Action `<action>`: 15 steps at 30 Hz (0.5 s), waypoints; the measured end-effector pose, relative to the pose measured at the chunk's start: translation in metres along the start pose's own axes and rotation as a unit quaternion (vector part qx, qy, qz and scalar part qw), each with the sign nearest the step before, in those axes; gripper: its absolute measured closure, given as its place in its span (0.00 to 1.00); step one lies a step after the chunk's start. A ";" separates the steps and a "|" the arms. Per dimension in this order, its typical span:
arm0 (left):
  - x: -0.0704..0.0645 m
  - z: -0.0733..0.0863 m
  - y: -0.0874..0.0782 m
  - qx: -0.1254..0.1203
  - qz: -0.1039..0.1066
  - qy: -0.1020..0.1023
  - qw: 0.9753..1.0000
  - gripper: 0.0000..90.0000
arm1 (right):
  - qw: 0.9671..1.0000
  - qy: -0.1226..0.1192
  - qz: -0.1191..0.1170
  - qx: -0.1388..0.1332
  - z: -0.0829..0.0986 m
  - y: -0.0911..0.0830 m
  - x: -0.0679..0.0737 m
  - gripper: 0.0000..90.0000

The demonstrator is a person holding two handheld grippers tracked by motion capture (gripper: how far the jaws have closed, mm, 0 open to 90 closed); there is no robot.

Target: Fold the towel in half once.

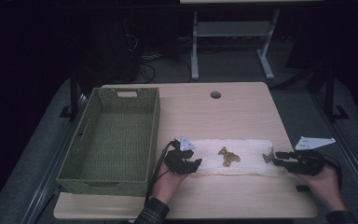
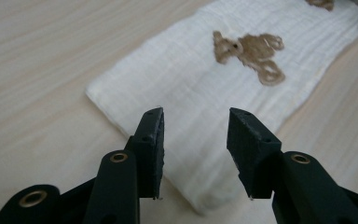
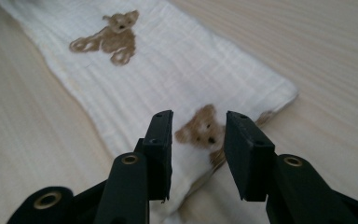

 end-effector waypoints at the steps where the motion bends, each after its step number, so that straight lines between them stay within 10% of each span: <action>1: 0.001 -0.002 0.002 -0.003 0.000 -0.006 1.000 0.62 | 1.000 0.002 0.001 -0.001 -0.002 0.002 -0.002 0.68; 15: 0.033 -0.021 0.031 -0.009 -0.024 -0.012 1.000 0.61 | 1.000 0.008 0.017 -0.015 -0.029 0.035 -0.038 0.66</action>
Point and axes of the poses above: each handheld gripper's, and its own axes: y roughly forward along the jaws, z roughly out of its underside, x roughly to its left, the point moved 7 cm from there along y, roughly forward along the jaws, and after that the axes turned 9 degrees about -x, right-handed, at the moved point
